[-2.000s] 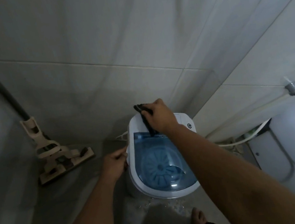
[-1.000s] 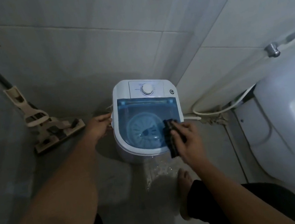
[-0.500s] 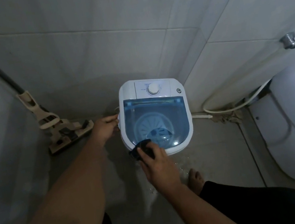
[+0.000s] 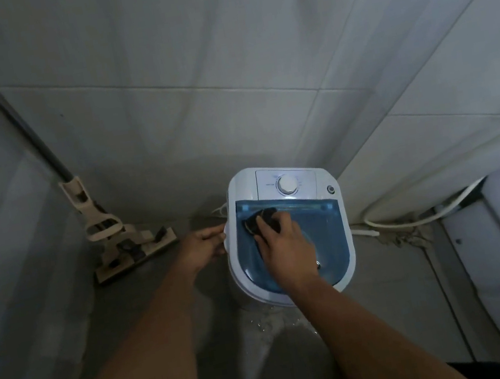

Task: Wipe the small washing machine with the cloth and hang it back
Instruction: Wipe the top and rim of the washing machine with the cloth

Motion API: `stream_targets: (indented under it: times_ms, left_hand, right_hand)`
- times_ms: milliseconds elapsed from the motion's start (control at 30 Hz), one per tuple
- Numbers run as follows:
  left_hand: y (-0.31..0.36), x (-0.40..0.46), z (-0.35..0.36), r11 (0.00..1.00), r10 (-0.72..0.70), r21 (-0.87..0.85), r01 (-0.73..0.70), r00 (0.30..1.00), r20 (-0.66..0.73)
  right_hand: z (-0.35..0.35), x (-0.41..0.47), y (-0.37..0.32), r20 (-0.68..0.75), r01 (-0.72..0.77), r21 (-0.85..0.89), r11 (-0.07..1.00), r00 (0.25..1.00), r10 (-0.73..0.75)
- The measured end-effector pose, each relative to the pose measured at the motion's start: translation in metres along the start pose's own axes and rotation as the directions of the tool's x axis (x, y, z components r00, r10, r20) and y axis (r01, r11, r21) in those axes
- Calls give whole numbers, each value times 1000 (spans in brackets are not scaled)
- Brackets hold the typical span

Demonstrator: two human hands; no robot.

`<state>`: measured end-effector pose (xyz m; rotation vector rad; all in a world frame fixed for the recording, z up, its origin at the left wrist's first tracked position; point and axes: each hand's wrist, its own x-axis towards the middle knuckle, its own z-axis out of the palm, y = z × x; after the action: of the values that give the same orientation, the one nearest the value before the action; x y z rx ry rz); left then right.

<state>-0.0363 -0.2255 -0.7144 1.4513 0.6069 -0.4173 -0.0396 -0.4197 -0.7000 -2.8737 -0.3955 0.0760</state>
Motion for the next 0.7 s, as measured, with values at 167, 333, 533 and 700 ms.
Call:
stream_targets:
  times_ms: [167,333,533,700]
  left_hand:
    - [-1,2,0,1000,-11,21,11,1000,-2]
    - [-2,3,2,1000,-8,24,9,1000,-19]
    - [-2,3,2,1000,-18,-19,18,1000,-24]
    - [-7,8,0,999,-34,5,34,999,-14]
  right_hand:
    - [-10,-17,16,-53,89,212,973,995,-79]
    - [-37,-6,97,-202,-270,279,922,922,331]
    - [-12,0,102,-275,-232,97,968,928,250]
    - [10,15,39,-256,-98,78,992,960,115]
